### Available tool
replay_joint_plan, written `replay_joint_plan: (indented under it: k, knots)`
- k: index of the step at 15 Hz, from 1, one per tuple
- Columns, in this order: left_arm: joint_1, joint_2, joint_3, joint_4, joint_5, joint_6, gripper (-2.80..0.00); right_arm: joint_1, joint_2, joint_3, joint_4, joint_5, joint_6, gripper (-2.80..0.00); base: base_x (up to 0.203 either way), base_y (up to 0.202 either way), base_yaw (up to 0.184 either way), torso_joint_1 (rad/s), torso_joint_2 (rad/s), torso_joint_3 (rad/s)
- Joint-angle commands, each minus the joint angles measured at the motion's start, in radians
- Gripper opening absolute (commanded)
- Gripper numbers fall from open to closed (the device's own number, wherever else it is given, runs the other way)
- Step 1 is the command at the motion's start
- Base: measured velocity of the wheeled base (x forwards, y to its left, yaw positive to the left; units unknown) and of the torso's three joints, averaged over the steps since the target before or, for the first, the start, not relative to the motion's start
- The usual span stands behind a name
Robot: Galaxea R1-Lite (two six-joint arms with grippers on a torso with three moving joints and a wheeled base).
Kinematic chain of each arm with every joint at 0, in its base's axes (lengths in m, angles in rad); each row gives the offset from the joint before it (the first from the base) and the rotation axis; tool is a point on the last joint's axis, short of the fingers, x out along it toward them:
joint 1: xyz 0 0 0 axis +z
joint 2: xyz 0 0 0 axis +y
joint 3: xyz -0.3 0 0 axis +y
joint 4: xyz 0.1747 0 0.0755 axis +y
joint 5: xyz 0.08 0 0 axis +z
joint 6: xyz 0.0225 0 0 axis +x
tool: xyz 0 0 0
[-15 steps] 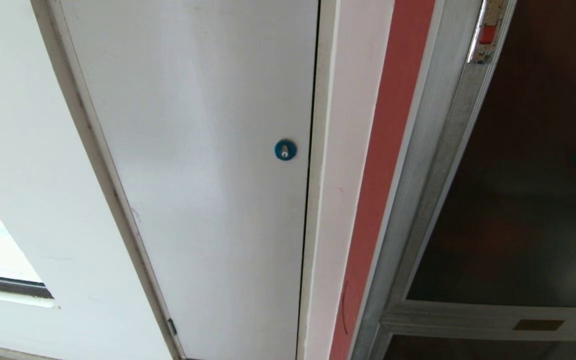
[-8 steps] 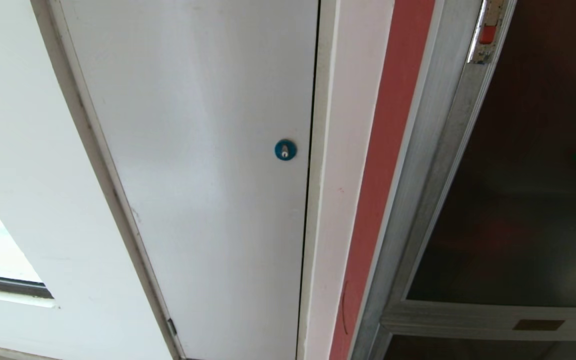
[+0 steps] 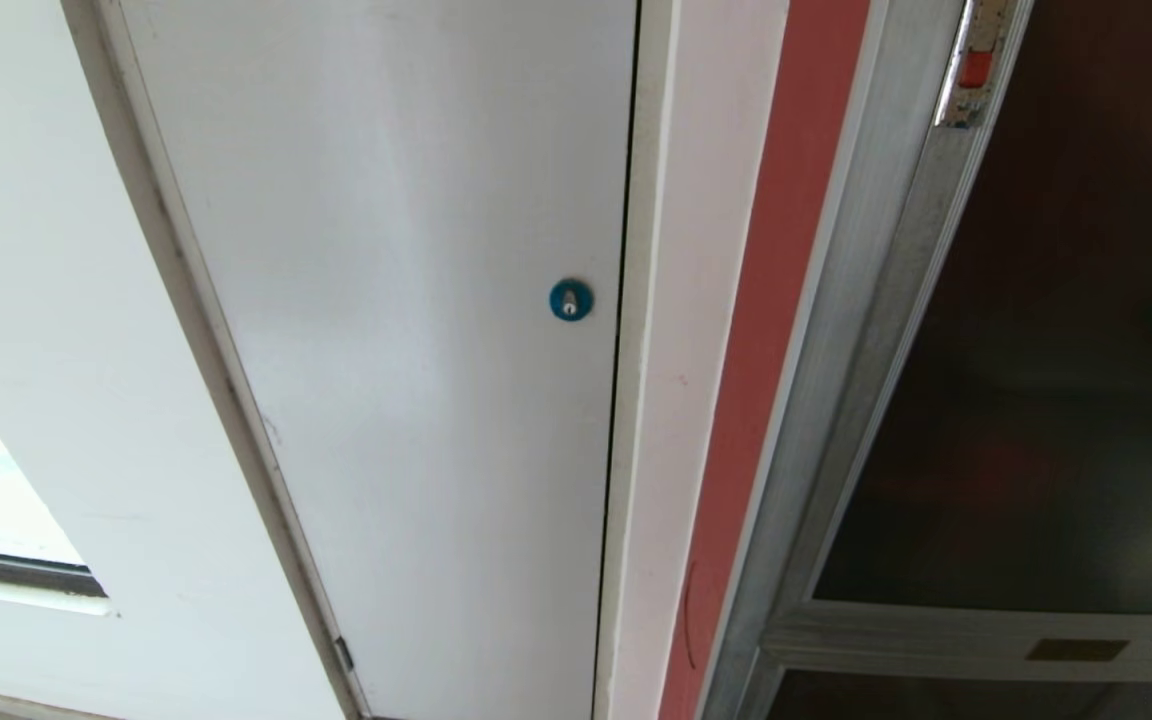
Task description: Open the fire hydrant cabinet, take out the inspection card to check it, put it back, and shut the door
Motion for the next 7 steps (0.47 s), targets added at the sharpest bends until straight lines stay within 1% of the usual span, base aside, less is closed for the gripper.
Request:
replay_joint_plan:
  k: [1,7]
  knots:
    - [0.000,0.000,0.006,0.000,0.000,0.000,-2.80,0.000,-0.002,0.000,0.000,0.000,0.000,-2.80,0.000,0.000,0.000,0.000,0.00,0.000]
    - [0.000,0.001,0.006,0.000,0.000,0.000,-2.80,0.000,-0.002,0.000,0.000,0.000,0.004,-2.80,0.000,0.000,0.000,0.000,0.00,0.000]
